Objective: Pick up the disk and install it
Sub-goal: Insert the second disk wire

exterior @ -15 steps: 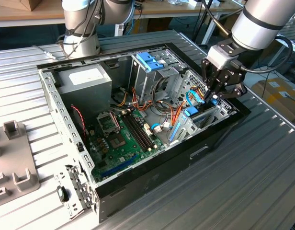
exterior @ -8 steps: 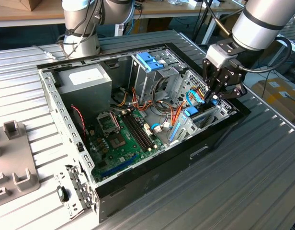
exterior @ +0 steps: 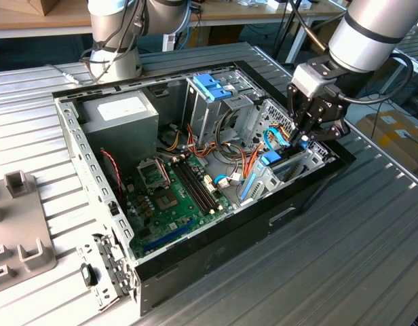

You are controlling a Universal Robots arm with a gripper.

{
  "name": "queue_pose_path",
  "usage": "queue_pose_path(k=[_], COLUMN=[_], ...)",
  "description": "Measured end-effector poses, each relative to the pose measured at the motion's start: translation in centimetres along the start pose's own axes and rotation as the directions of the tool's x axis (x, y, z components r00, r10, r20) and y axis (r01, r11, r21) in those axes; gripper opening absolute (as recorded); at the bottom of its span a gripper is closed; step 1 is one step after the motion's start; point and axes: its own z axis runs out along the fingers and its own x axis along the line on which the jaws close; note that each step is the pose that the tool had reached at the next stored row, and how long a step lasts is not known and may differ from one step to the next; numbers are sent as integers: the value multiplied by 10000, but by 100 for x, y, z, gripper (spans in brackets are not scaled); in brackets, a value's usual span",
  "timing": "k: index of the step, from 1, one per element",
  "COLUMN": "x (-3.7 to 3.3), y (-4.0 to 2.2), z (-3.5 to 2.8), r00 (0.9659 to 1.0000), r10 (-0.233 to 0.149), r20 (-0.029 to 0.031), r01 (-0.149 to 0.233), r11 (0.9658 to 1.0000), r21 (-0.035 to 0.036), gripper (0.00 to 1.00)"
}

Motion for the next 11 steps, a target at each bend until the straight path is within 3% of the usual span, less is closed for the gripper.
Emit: queue_pose_path(k=[11], x=[1], y=[2], z=[16], r00=[10000], r10=[0], r20=[1], r01=[0], r11=[10000], r21=[0], gripper=[17])
